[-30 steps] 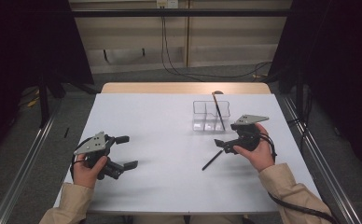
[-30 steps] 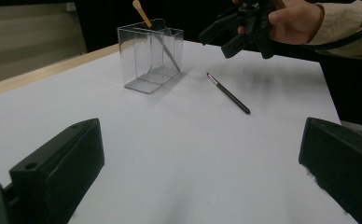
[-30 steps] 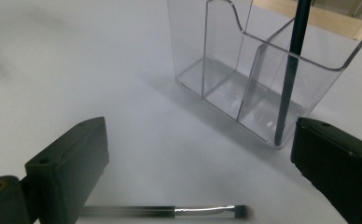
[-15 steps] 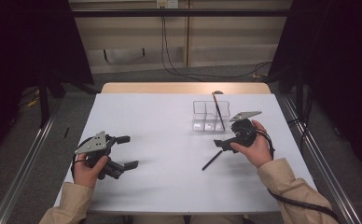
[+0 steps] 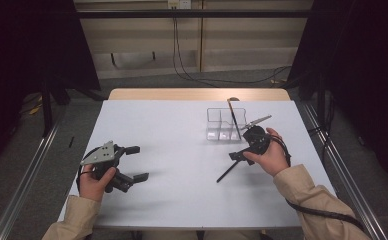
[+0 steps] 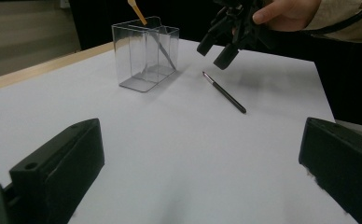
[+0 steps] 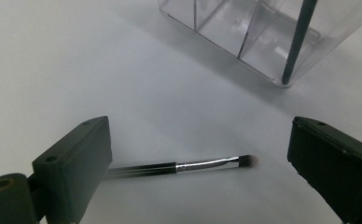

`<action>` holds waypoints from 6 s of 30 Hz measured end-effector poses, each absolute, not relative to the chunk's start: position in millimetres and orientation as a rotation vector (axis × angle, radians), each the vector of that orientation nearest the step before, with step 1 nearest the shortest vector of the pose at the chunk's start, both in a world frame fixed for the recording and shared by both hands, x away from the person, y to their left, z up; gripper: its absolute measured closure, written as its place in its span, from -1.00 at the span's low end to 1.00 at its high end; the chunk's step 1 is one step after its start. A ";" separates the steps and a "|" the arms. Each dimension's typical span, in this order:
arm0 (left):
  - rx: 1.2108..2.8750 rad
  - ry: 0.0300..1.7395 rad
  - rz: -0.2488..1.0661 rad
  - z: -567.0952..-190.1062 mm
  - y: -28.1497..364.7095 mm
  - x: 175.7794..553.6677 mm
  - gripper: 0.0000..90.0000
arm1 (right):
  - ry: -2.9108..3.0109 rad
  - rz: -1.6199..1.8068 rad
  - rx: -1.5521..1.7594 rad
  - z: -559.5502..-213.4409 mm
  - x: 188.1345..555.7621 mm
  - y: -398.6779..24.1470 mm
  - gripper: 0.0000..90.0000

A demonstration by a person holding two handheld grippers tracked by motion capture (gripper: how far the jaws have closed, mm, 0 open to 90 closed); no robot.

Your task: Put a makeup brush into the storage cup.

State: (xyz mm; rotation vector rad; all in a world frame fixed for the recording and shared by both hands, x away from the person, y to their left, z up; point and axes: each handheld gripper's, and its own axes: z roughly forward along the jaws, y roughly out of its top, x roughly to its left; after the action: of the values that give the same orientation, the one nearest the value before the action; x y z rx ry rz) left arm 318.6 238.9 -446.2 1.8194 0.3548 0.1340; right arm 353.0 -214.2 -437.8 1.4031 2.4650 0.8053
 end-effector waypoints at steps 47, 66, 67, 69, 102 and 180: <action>1.833 0.343 0.119 -449.6 236.6 320.2 -1.00 | 2.493 0.624 1.630 -460.1 353.4 -207.5 -0.70; 1.838 0.341 0.112 -451.2 235.8 320.9 -1.00 | 2.467 0.614 1.677 -460.2 355.6 -205.8 -0.69; 1.838 0.341 0.112 -451.2 235.8 321.0 -1.00 | 2.465 0.626 1.677 -459.9 355.8 -206.0 -0.70; 1.838 0.343 0.110 -451.4 235.3 320.9 -1.00 | 2.456 0.634 1.690 -458.4 355.9 -205.6 -0.71; 1.838 0.342 0.109 -451.5 235.8 321.6 -0.99 | 2.513 0.495 1.485 -456.9 356.3 -197.4 0.30; 1.840 0.352 0.117 -450.6 238.4 321.2 -0.99 | 2.539 0.670 1.494 -444.6 350.7 -206.3 0.88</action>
State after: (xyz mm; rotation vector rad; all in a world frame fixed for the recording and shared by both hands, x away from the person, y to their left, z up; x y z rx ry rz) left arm 321.2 238.4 -450.6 1.8396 0.3524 0.1173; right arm 350.7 -206.3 -444.6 1.4941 2.5389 0.6697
